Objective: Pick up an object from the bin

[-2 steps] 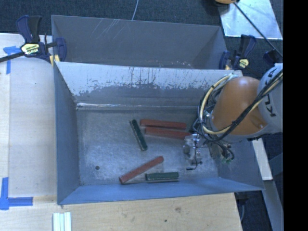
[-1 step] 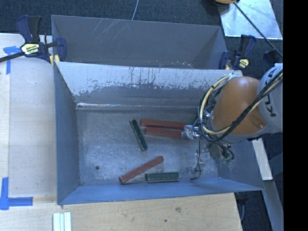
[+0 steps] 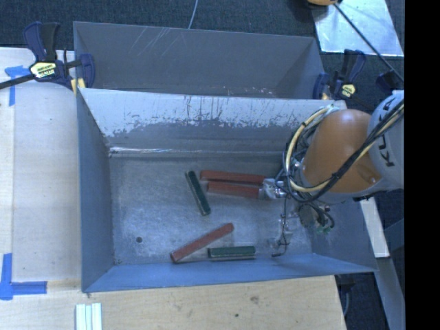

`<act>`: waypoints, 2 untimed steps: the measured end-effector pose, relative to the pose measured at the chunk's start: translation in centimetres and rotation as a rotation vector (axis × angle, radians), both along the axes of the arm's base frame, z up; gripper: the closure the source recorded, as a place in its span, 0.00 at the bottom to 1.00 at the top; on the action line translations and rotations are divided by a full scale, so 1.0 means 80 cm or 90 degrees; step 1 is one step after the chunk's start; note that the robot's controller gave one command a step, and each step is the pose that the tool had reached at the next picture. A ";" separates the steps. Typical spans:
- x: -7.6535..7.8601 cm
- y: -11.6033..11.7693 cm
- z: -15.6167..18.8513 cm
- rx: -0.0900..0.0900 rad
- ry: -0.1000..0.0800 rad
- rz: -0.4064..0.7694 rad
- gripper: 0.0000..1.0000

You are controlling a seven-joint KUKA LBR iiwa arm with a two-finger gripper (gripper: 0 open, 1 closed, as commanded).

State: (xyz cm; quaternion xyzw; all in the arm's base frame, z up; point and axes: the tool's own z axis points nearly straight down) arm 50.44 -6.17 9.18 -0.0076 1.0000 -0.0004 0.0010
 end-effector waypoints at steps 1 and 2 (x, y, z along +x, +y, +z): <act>-0.012 0.030 -0.014 -0.001 -0.001 0.065 0.00; -0.016 0.090 -0.027 0.000 0.001 0.077 0.00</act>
Offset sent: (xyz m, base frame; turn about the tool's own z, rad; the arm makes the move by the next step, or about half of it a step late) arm -0.0128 0.0681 -0.0218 -0.1779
